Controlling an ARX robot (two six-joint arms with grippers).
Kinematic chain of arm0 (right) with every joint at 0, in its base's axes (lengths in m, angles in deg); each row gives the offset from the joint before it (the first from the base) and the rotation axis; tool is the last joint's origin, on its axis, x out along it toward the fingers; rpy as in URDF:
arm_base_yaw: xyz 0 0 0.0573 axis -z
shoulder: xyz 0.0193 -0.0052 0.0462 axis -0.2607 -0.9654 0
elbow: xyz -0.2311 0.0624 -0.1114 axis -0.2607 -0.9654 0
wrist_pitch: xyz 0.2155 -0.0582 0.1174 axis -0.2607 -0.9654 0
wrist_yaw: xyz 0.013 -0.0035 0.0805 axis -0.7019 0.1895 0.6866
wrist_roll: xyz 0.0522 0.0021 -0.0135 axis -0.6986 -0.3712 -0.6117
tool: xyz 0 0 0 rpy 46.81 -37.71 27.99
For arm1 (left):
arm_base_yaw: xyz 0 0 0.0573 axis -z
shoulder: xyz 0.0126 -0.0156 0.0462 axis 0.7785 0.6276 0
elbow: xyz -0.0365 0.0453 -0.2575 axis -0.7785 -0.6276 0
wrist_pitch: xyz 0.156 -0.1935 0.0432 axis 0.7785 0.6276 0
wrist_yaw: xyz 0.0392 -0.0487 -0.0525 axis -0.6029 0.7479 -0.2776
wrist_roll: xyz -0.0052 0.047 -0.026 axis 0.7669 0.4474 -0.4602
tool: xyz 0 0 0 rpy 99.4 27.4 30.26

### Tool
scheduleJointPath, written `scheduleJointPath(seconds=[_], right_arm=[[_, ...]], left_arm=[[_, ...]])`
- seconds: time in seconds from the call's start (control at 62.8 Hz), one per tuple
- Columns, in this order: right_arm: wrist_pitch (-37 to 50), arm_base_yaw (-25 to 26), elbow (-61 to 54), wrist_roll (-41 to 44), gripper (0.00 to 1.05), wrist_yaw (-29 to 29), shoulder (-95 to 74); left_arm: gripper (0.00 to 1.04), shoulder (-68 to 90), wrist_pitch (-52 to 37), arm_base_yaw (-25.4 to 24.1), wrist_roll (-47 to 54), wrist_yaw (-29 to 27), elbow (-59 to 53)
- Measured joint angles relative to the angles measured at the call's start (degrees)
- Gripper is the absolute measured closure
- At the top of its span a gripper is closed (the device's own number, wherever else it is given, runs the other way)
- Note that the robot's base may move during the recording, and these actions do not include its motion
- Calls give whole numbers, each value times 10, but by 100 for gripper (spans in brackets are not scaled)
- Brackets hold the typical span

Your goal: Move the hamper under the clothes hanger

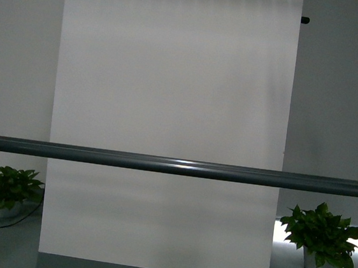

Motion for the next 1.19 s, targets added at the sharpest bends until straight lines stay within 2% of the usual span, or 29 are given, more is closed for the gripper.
scheduleJointPath(seconds=[0.462, 0.972, 1.035, 1.131, 1.194], right_arm=[[-169, 0, -5, 0, 103, 0, 184], [-289, 0, -5, 0, 103, 0, 306], [-300, 0, -5, 0, 103, 0, 318], [-393, 0, -4, 0, 103, 2, 391], [-399, 0, -4, 0, 103, 2, 412]], left_arm=[[101, -168, 157, 0, 0, 0, 0], [101, -277, 267, 0, 0, 0, 0], [101, -346, 353, 0, 0, 0, 0], [101, -371, 365, 0, 0, -1, 0], [101, -371, 365, 0, 0, -1, 0]])
